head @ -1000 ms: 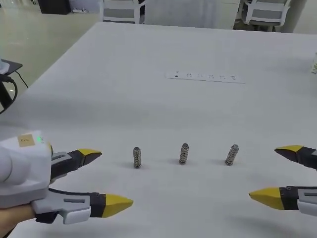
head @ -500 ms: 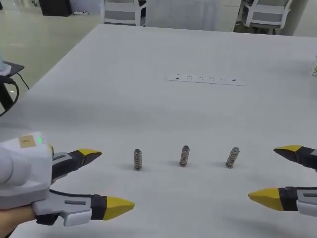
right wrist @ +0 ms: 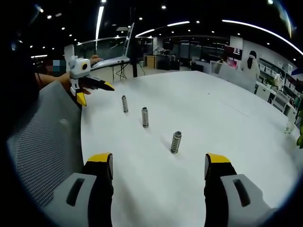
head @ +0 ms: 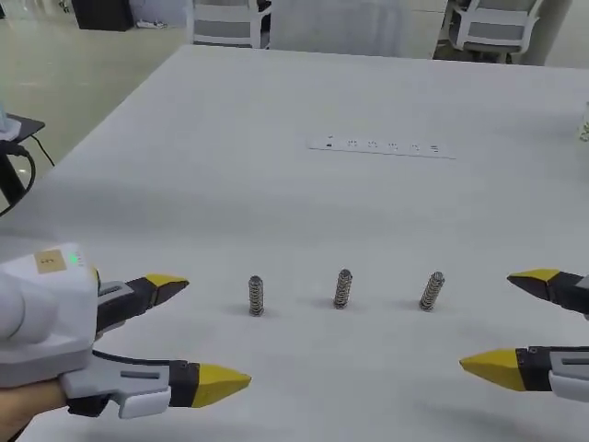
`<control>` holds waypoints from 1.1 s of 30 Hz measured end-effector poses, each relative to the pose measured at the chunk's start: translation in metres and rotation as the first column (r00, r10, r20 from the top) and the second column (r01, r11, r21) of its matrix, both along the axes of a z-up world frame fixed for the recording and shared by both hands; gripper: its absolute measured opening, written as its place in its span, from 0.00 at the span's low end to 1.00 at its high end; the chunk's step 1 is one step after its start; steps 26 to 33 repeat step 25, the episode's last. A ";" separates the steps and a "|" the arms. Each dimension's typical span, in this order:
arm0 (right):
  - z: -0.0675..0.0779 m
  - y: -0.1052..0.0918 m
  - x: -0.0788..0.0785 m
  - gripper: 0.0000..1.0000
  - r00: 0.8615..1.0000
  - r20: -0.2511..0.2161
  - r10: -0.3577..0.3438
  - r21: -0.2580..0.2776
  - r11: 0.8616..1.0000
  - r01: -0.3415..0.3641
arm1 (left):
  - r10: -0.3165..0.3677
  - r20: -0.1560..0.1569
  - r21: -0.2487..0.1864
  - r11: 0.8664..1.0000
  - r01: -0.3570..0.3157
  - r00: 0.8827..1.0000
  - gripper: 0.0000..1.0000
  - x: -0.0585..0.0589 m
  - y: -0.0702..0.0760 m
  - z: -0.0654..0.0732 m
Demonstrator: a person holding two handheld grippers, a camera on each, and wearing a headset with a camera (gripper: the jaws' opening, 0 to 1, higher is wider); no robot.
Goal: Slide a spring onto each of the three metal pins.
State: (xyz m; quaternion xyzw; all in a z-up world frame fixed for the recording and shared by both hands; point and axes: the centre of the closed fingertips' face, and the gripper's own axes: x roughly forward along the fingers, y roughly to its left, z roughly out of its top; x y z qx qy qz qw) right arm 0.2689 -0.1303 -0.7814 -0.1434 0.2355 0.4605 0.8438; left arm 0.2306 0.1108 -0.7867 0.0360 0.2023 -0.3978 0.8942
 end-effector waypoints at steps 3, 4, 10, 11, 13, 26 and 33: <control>0.000 -0.001 0.000 0.79 1.000 0.000 0.000 -0.004 1.000 0.000 | 0.001 0.002 0.000 1.000 -0.001 1.000 0.83 0.000 0.000 0.001; 0.000 -0.001 0.000 0.79 1.000 0.000 -0.001 -0.003 1.000 0.001 | 0.001 0.002 0.001 1.000 -0.001 1.000 0.83 0.000 0.000 0.001; -0.001 0.000 0.000 0.79 1.000 -0.001 0.001 -0.004 1.000 -0.001 | 0.000 0.002 0.002 1.000 0.000 1.000 0.82 0.000 0.000 0.001; -0.001 0.000 0.000 0.79 1.000 -0.001 0.002 -0.005 1.000 -0.002 | 0.000 0.002 0.002 1.000 0.000 1.000 0.82 0.000 0.000 0.001; -0.001 0.000 0.000 0.79 1.000 -0.003 0.002 -0.007 1.000 -0.002 | -0.001 0.001 0.003 1.000 0.001 1.000 0.82 -0.001 0.000 0.001; 0.000 0.000 0.000 0.79 1.000 -0.001 0.001 -0.009 1.000 -0.001 | -0.003 0.000 0.005 1.000 0.003 1.000 0.82 0.000 -0.001 0.000; 0.000 0.000 0.000 0.79 1.000 -0.001 0.001 -0.009 1.000 -0.001 | -0.003 0.000 0.005 1.000 0.003 1.000 0.82 0.000 -0.001 0.000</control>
